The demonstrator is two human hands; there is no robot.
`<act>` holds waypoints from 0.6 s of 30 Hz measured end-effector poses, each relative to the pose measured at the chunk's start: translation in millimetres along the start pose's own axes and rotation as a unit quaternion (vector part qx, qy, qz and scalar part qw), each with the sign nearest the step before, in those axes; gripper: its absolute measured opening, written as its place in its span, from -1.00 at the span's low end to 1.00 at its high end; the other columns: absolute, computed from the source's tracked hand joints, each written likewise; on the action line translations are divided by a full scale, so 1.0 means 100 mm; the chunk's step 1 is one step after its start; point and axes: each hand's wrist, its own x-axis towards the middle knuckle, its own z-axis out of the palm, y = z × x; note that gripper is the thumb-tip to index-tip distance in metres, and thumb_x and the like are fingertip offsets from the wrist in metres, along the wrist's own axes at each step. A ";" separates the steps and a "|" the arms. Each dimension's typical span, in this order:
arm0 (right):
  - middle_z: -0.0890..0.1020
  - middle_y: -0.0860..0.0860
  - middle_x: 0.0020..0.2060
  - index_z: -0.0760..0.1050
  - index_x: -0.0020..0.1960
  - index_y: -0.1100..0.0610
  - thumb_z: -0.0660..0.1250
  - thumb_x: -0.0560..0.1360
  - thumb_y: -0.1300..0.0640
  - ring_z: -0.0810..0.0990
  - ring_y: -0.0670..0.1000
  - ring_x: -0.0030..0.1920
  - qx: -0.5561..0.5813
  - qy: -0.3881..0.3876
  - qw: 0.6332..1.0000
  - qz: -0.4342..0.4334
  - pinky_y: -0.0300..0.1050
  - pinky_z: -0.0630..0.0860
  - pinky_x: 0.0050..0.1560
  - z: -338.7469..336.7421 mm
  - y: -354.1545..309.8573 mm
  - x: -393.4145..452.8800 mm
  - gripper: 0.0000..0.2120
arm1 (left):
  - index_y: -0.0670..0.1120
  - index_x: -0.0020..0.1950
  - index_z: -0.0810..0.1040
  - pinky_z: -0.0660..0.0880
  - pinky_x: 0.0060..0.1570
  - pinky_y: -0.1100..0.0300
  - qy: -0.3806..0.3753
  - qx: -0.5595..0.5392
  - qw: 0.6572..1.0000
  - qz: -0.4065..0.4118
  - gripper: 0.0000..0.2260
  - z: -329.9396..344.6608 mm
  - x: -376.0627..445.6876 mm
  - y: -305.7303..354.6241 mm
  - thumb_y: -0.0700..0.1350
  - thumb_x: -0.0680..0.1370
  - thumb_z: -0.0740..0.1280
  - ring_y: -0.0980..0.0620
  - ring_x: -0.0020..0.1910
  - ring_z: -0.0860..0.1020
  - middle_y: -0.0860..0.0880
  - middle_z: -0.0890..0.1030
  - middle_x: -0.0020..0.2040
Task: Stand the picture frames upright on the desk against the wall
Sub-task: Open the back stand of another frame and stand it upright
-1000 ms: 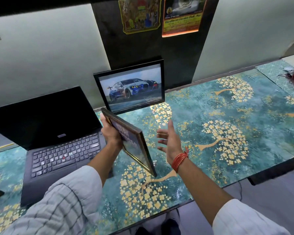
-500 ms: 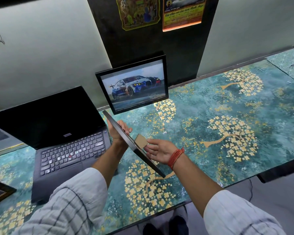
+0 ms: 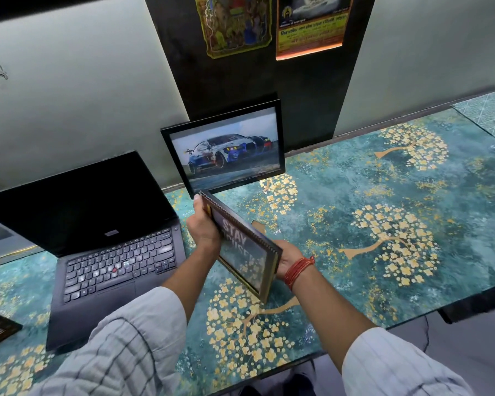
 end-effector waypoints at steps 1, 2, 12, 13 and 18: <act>0.60 0.17 -0.46 0.46 -0.20 0.39 0.18 0.57 0.34 0.64 0.11 -0.50 0.004 -0.007 1.000 -0.003 -0.07 0.61 -0.49 -0.05 -0.04 0.02 -0.80 | -0.07 -0.39 0.44 0.38 -0.25 0.09 0.003 0.022 1.000 0.005 -0.56 0.03 0.00 -0.02 0.15 0.60 0.20 -0.02 -0.34 0.41 -0.01 0.47 -0.36; 0.59 0.14 -0.49 0.47 -0.30 0.33 0.18 0.58 0.29 0.63 0.09 -0.54 0.011 -0.019 1.000 -0.007 -0.09 0.60 -0.50 -0.10 -0.09 0.04 -0.70 | -0.07 -0.40 0.44 0.39 -0.20 0.08 0.009 0.034 0.999 0.010 -0.55 0.05 -0.02 -0.04 0.15 0.60 0.19 -0.06 -0.31 0.43 -0.01 0.48 -0.36; 0.65 0.10 -0.48 0.60 -0.49 0.20 0.13 0.56 0.19 0.66 0.04 -0.48 -0.067 -0.116 0.991 -0.022 -0.12 0.61 -0.41 -0.20 -0.64 0.03 -0.50 | -0.09 -0.41 0.40 0.37 -0.24 0.02 0.032 0.066 0.997 -0.012 -0.58 0.21 -0.12 -0.13 0.07 0.59 0.13 -0.07 -0.33 0.39 -0.03 0.45 -0.38; 0.66 0.10 -0.45 0.60 -0.45 0.21 0.15 0.54 0.18 0.67 0.05 -0.45 -0.076 -0.120 0.989 -0.027 -0.10 0.63 -0.37 -0.17 -0.70 0.04 -0.56 | -0.09 -0.41 0.40 0.35 -0.26 0.04 0.035 0.067 0.997 -0.013 -0.58 0.21 -0.11 -0.13 0.07 0.59 0.12 -0.05 -0.35 0.39 -0.02 0.45 -0.38; 0.67 0.08 -0.35 0.54 -0.24 0.15 0.12 0.60 -0.04 0.67 0.07 -0.32 -0.089 -0.138 0.986 -0.039 -0.04 0.62 -0.14 -0.11 -0.85 0.12 -0.60 | -0.10 -0.38 0.36 0.27 -0.38 0.09 0.043 0.078 0.996 -0.030 -0.61 0.25 -0.06 -0.11 0.03 0.61 0.10 0.02 -0.40 0.34 -0.02 0.42 -0.38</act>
